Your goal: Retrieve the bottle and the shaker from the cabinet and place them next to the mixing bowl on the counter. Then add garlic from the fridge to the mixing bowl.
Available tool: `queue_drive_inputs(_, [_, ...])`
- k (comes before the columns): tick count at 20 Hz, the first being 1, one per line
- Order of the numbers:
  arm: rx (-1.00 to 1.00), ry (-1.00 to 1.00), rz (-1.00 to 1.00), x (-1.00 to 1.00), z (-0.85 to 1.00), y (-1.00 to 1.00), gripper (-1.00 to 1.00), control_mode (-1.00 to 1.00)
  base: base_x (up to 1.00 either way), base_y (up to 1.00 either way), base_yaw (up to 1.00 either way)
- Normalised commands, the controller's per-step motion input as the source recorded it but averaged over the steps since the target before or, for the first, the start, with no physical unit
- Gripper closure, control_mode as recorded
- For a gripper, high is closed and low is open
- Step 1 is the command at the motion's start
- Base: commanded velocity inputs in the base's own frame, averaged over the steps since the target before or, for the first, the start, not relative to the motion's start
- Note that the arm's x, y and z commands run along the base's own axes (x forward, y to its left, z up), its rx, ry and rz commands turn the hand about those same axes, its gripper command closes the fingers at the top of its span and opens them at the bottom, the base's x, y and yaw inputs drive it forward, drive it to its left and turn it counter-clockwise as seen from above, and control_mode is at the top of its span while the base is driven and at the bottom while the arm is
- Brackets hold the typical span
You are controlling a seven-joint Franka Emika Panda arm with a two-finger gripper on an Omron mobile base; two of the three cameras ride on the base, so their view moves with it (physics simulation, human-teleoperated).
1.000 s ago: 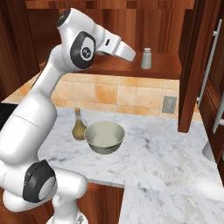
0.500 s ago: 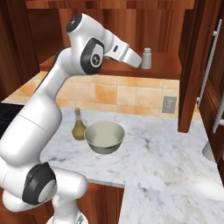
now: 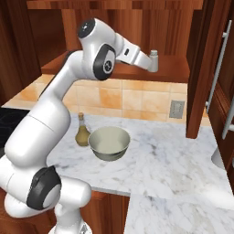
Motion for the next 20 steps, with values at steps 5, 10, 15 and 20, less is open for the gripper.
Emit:
queue_drive_inputs(5, [0.00, 0.00, 0.03, 0.22, -0.05, -0.17, -1.00, -1.00, 0.00, 0.00, 0.00])
queue_drive_inputs(10, [0.02, 0.00, 0.01, 0.33, -0.06, -0.01, -1.00, -1.00, 0.00, 0.00, 0.00])
queue_drive_inputs(15, [0.07, 0.00, 0.00, 0.24, -0.06, -0.21, -1.00, -1.00, 0.00, 0.00, 0.00])
queue_drive_inputs(20, [0.03, 0.00, 0.01, 0.34, -0.05, -0.07, -1.00, -1.00, 0.00, 0.00, 0.00])
